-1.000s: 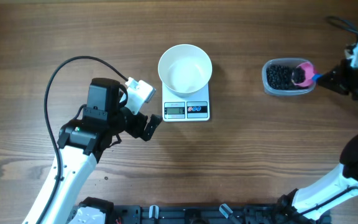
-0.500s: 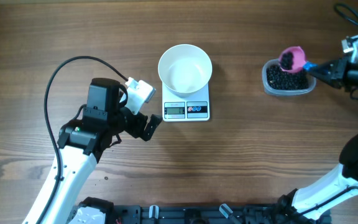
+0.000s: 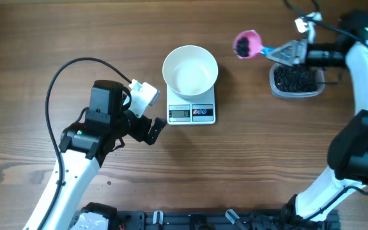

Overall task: Scoop item into bowl and weigh 150g on scale
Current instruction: 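Lift filled scoop and carry it over the white bowl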

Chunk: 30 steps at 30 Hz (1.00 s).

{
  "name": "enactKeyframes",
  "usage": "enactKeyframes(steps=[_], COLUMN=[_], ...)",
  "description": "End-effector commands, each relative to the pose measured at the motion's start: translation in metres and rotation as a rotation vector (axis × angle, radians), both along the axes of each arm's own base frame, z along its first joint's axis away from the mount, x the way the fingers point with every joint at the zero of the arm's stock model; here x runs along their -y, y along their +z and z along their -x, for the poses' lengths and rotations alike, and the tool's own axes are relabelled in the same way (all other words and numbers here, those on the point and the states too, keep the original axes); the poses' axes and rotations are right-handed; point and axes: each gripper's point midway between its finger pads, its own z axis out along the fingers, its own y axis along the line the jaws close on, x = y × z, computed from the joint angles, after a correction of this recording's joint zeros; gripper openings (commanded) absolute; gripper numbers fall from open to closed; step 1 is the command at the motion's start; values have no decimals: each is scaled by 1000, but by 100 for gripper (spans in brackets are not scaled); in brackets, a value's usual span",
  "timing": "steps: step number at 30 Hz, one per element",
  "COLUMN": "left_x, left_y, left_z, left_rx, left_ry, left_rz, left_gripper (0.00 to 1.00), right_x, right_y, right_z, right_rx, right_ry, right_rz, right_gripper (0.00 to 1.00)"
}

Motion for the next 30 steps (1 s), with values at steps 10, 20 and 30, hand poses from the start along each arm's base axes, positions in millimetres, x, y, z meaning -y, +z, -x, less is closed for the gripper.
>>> enactKeyframes(steps=[10,20,30], left_x=[3,3,3], left_y=[-5,-5,-5], left_z=[3,3,3], left_rx=[-17,-17,-17], left_ry=[-15,-15,-15], left_rz=[10,10,10], left_gripper=[100,100,100], right_x=[-111,-130,-150], right_y=[-6,-27,-16], right_z=[-7,3,-4], right_rx=[-66,-60,181], right_ry=[92,85,110], right_rz=[66,388,759], right_gripper=[4,4,4])
